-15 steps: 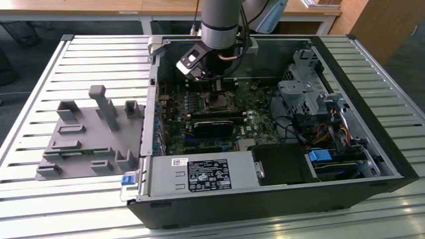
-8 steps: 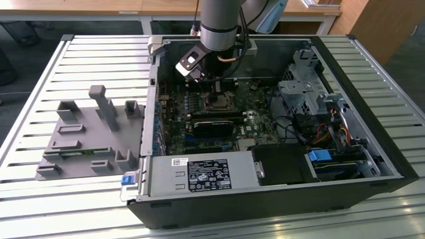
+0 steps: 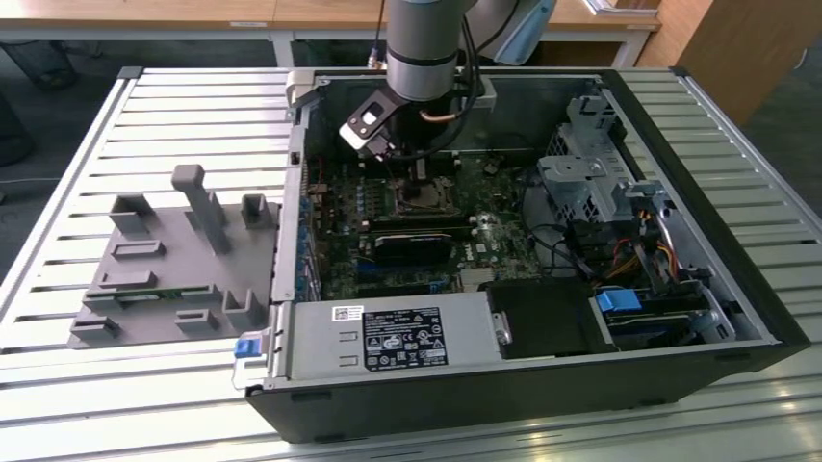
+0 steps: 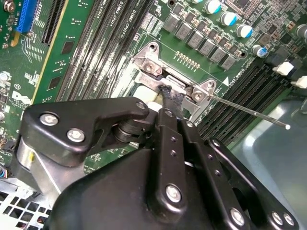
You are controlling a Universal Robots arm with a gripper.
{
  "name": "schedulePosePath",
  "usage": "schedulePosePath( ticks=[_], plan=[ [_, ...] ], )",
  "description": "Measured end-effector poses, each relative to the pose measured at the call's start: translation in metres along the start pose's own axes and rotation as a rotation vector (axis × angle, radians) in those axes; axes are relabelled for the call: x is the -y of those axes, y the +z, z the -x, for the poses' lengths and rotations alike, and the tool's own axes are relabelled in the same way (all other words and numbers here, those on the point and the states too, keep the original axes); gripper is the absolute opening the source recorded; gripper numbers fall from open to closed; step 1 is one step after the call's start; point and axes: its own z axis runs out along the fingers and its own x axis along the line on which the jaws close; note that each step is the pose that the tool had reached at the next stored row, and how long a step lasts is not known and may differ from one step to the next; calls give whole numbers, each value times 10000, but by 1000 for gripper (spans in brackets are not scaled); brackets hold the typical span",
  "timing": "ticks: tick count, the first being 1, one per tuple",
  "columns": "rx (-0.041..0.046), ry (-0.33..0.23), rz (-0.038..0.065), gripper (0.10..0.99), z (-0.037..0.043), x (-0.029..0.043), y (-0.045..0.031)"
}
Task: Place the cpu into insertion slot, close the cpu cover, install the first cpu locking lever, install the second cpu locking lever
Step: 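Close the cpu cover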
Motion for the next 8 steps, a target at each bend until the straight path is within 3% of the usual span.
schedulePosePath(
  ticks=[8],
  plan=[
    [-16, 2, 44, 106, -3, -21, 13]
  ],
)
